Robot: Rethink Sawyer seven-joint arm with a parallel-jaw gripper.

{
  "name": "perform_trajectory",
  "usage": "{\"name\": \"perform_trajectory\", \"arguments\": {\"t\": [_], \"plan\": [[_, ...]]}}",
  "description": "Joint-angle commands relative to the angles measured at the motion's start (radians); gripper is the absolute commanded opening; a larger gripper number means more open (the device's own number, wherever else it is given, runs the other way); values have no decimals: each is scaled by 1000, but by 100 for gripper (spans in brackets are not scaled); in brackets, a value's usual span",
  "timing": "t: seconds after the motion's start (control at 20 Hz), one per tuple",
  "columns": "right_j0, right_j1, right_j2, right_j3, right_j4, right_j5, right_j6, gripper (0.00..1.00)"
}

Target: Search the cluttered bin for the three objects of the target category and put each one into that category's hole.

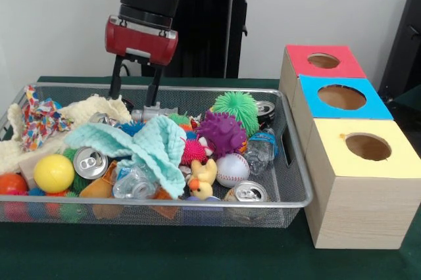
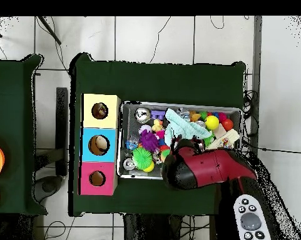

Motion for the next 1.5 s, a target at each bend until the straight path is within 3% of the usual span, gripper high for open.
{"name": "perform_trajectory", "arguments": {"t": [0.05, 0.6, 1.5], "plan": [[-39, 49, 108, -48, -100, 25, -181, 100], [-204, 37, 248, -52, -167, 59, -322, 100], [-294, -7, 352, -34, -248, 106, -358, 100]]}}
